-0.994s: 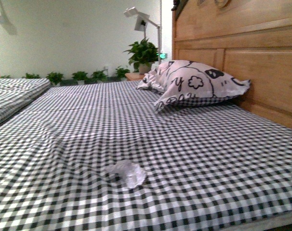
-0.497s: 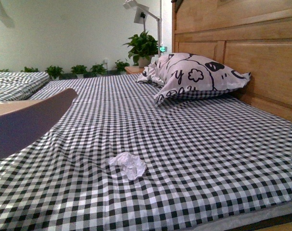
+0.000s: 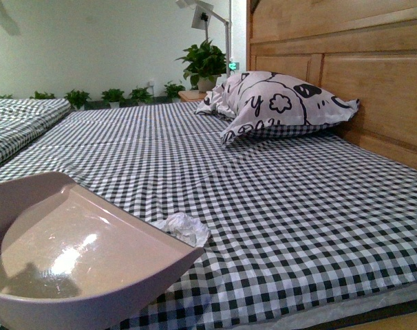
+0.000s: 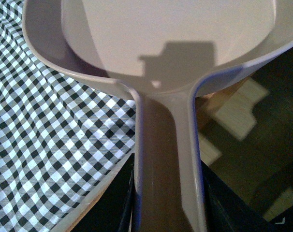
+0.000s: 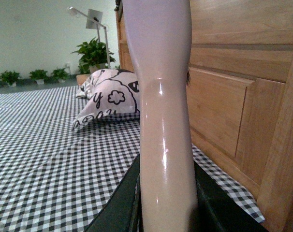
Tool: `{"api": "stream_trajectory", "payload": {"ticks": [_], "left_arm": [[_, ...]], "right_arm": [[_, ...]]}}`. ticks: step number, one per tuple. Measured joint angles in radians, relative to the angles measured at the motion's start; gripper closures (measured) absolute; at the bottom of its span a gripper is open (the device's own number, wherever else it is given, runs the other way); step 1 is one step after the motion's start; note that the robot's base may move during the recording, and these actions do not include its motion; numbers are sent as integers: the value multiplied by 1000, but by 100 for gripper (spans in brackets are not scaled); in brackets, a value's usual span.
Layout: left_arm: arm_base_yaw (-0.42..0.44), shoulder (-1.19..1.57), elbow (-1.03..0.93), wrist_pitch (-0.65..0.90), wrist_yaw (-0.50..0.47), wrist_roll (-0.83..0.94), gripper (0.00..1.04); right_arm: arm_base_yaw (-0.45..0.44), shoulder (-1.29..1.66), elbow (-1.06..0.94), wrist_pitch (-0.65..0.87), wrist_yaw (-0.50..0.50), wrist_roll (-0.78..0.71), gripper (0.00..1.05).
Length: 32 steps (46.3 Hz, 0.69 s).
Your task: Clean up trash
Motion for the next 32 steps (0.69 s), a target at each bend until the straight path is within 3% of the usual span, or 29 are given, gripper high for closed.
{"api": "stream_trajectory", "payload": {"ticks": [32], "left_arm": [[9, 231, -26, 209, 12, 53, 77]], "right_arm": [[0, 0, 0, 0, 0, 0, 84]]}}
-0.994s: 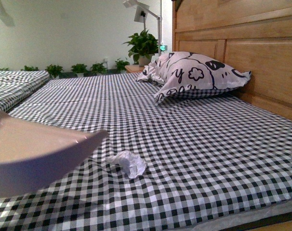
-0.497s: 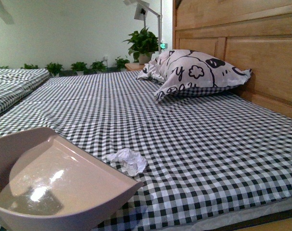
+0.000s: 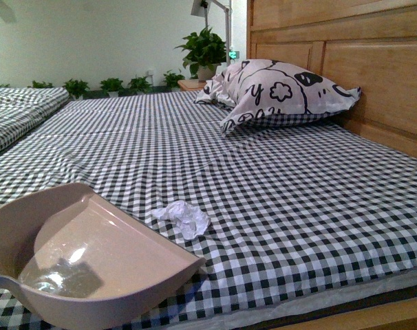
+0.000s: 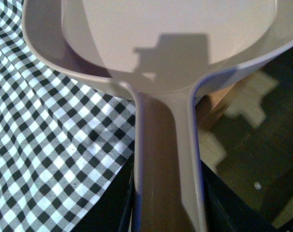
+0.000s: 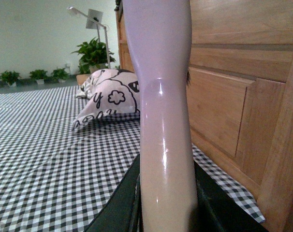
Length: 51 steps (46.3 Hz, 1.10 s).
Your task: Clean up trash
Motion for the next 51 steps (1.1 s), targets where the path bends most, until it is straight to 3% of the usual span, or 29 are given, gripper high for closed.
{"api": "stream_trajectory", "payload": {"ticks": [26, 28, 30, 35, 38, 43, 51], "left_arm": [[3, 57, -11, 41, 9, 12, 77], [3, 57, -11, 41, 9, 12, 77], [3, 57, -11, 41, 9, 12, 77], [5, 57, -11, 41, 8, 12, 77], [5, 57, -11, 41, 8, 12, 77], [5, 58, -11, 41, 10, 14, 77], [5, 58, -12, 41, 10, 15, 77]], "right_arm": [[0, 0, 0, 0, 0, 0, 84], [2, 3, 19, -66, -14, 21, 84], [6, 33, 85, -253, -47, 45, 84], [25, 132, 234, -557, -130, 62, 84], [37, 224, 303, -653, -178, 68, 84], [53, 486, 436, -679, -278, 81, 84], [71, 716, 563, -695, -298, 90, 84]]}}
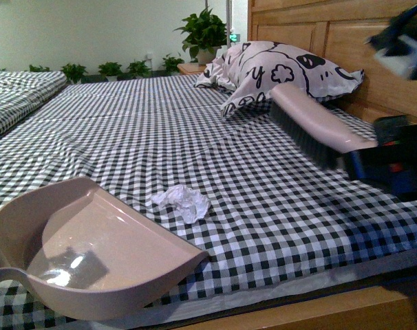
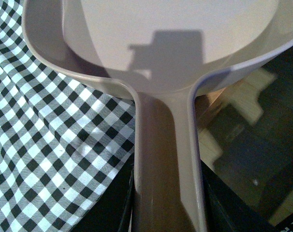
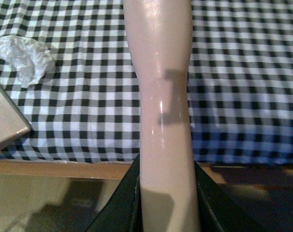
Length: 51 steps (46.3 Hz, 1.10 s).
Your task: Clean up trash
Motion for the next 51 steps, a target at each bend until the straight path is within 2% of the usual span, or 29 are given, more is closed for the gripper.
{"api": "stream_trajectory", "payload": {"ticks": [14, 27, 36, 43, 51], "left_arm": [[0, 0, 0, 0, 0, 0, 77], [0, 0, 0, 0, 0, 0, 77], [0, 0, 0, 0, 0, 0, 77], [0, 0, 0, 0, 0, 0, 77], [0, 0, 0, 0, 0, 4, 77]], "right_arm": [[66, 254, 191, 1, 27, 8, 84], [105, 396, 208, 33, 124, 6, 84], [157, 443, 204, 52, 99, 11, 84], [207, 443, 204, -30, -60, 15, 84], [236, 355, 216, -159, -409, 18, 84]]}}
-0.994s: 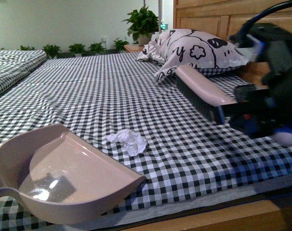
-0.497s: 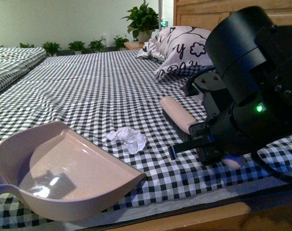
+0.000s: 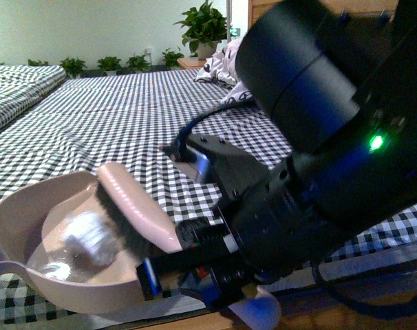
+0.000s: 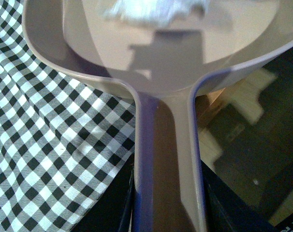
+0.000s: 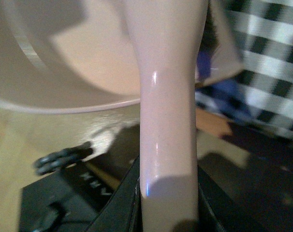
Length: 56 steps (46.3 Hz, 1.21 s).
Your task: Clean up trash
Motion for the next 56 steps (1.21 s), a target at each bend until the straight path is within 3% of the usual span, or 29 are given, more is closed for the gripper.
{"api": "stream_trajectory", "payload": {"ticks": [4, 20, 24, 29, 37, 43, 49, 56], "left_arm": [[0, 0, 0, 0, 0, 0, 77], [0, 0, 0, 2, 2, -3, 77], [12, -19, -57, 177, 27, -132, 77], [28, -53, -60, 249, -1, -261, 77], [64, -146, -26, 274, -137, -508, 77], [61, -243, 19, 245, -266, -628, 77], [-14, -380, 30, 200, -405, -686, 77], [-167, -520, 26, 179, -593, -689, 77]], "right_arm": [[-8, -43, 17, -19, -47, -16, 84], [-167, -130, 18, 90, 98, -16, 84], [-216, -199, -12, 129, 93, -8, 84], [-275, -275, -46, 152, 66, 5, 84], [-464, -452, -134, 178, -10, 46, 84], [-529, -580, -173, 186, -56, 105, 84], [-545, -724, -188, 191, -72, 166, 84], [-545, -841, -198, 196, -37, 194, 84]]}}
